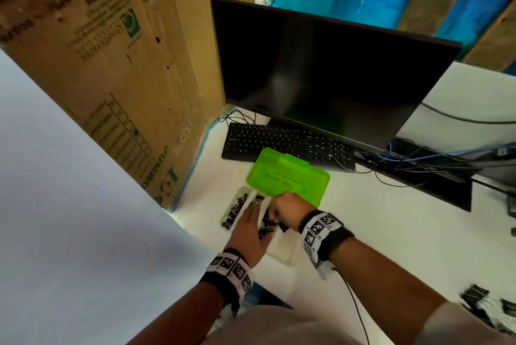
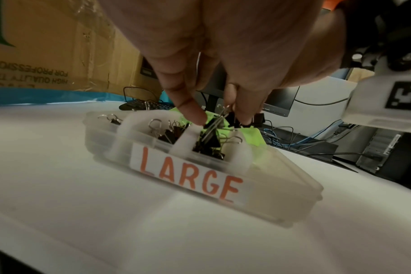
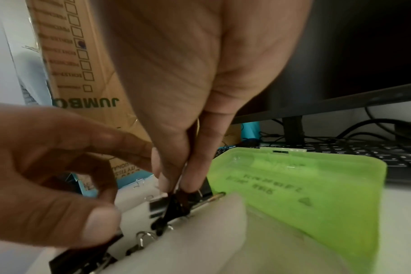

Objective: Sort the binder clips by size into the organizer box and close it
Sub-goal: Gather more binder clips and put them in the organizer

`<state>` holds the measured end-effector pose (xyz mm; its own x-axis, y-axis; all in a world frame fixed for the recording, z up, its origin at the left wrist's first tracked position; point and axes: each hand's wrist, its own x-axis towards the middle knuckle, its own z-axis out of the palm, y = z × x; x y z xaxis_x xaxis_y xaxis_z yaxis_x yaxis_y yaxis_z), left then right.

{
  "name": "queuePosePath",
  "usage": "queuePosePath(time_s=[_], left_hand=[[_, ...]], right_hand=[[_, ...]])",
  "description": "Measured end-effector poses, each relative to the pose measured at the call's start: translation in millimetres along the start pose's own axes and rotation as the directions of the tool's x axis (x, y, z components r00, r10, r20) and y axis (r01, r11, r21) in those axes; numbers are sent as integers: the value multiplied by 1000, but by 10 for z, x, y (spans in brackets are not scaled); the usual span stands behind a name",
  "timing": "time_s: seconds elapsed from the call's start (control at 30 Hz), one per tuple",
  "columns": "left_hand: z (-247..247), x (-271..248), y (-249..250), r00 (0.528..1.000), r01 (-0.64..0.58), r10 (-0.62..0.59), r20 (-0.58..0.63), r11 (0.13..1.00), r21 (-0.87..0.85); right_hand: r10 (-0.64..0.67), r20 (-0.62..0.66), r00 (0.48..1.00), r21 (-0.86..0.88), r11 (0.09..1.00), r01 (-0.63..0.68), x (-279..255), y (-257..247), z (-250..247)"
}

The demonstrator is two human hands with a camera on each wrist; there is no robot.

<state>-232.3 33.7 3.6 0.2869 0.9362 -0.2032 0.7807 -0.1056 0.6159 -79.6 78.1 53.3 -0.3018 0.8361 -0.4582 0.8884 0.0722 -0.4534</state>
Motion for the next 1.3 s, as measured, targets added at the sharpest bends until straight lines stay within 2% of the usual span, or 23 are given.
queuePosePath(time_s=[0.1, 0.3, 0.43, 0.53, 0.63, 0.73, 0.83, 0.97, 1.07, 1.17, 1.3], left_hand=[[-12, 7, 16, 999, -36, 36, 24, 999, -25], [-68, 26, 38, 997, -75, 72, 29, 984, 160], [1, 75, -24, 992, -105, 98, 86, 991, 88], [12, 98, -29, 986, -92, 82, 142, 994, 64], [-11, 72, -23, 986, -126, 122, 111, 992, 27], [-35, 33, -41, 980, -188, 189, 69, 982, -15], [-69, 8, -31, 974, -215, 216, 73, 976, -28], [-69, 47, -78, 980, -182, 186, 65, 981, -65], [-53, 60, -91, 989, -133, 139, 47, 985, -107], [-63, 46, -56, 987, -122, 128, 92, 990, -73], [-25, 71, -50, 974, -169, 166, 154, 986, 7]], right_hand=[[-6, -44, 999, -10, 1000, 6, 40, -27, 40], [96, -207, 974, 205, 977, -52, 76, 125, 5], [117, -291, 950, 283, 959, -32, 84, 179, -15], [98, -256, 962, 285, 958, -22, 99, 196, 14], [91, -227, 970, 252, 967, -32, 116, 214, 64], [70, -241, 968, 98, 994, -48, 135, 218, 85], [70, -192, 979, -35, 996, -78, 136, 197, 114], [40, -93, 995, 66, 997, -34, 148, 150, 179], [-18, -74, 997, 99, 995, 25, 162, 124, 189], [-46, -68, 997, 118, 992, 54, 174, 119, 160], [-69, -45, 997, 92, 993, 73, 152, 155, 153]])
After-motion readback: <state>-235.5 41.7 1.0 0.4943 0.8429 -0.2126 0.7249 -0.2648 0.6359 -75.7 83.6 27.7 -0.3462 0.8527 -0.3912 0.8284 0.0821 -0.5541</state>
